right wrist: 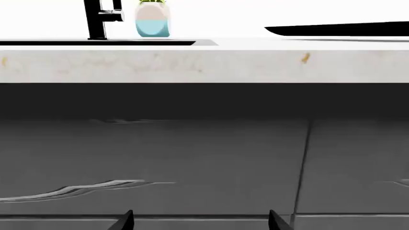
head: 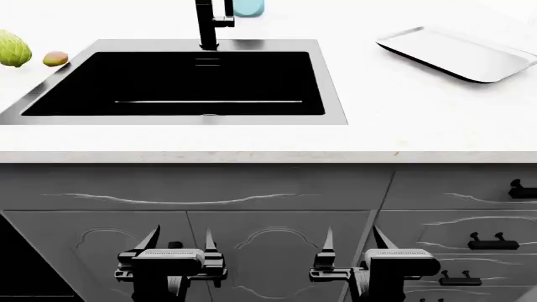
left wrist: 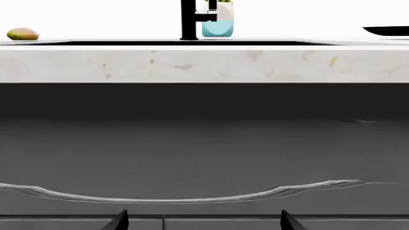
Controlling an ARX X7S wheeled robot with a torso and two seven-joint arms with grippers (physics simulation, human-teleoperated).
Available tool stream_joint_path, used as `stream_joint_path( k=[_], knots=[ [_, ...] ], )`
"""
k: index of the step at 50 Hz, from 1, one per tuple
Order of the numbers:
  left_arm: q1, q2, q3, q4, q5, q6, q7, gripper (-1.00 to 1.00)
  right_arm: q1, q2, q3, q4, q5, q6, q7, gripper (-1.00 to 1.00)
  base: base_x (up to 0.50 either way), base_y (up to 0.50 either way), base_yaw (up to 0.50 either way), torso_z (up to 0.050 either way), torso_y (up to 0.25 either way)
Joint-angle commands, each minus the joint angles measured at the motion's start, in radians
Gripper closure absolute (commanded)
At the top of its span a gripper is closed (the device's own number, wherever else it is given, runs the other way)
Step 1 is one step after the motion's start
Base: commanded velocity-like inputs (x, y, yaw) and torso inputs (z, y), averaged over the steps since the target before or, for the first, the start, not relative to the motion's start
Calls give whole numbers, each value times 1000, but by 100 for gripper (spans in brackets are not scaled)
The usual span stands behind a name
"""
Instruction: Pick up the fruits and vegetables and place them in the sink. Turn on the sink faucet to wash them. Then turn the sink off and put them in the tray.
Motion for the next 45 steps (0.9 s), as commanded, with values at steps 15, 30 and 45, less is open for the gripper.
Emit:
stream_joint_path(
  k=[15, 30, 45],
  knots=[
    [-67, -93, 46, 548, -88, -490, -34, -100, 53, 78, -120, -354, -148, 249, 21, -100, 0, 0, 0, 0, 0],
    [-536, -198, -89, 871, -251, -1147, 2, -100, 404, 125, -74, -803, -10, 888, -161, -100, 30, 74, 0, 15, 0],
    [-925, -360, -364, 932, -890, -1570, -251, -100, 856, 87, -59, -950, 110, 1424, -270, -100, 216, 500, 0, 50, 0]
  ],
)
